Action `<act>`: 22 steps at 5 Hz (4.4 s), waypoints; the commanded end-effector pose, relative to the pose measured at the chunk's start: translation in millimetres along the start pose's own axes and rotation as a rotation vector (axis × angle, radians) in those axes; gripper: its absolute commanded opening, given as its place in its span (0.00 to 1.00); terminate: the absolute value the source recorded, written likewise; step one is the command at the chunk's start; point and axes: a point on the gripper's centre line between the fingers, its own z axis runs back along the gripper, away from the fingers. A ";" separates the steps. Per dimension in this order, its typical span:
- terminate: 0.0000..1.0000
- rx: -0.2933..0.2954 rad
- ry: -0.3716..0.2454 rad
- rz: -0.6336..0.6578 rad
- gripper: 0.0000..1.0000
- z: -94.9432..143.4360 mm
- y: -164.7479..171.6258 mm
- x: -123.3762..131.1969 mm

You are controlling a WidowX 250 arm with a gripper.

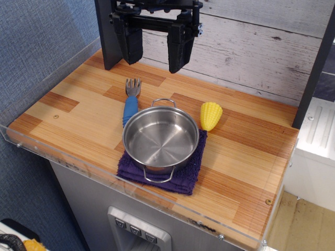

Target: Move the spatula and place it at the edge of the corner.

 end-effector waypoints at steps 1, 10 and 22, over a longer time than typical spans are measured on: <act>0.00 0.000 0.000 0.000 1.00 0.0 0.0 0.0; 0.00 0.061 -0.123 0.307 1.00 -65.0 109.0 72.9; 0.00 0.043 -0.122 0.211 0.00 -58.3 141.8 47.4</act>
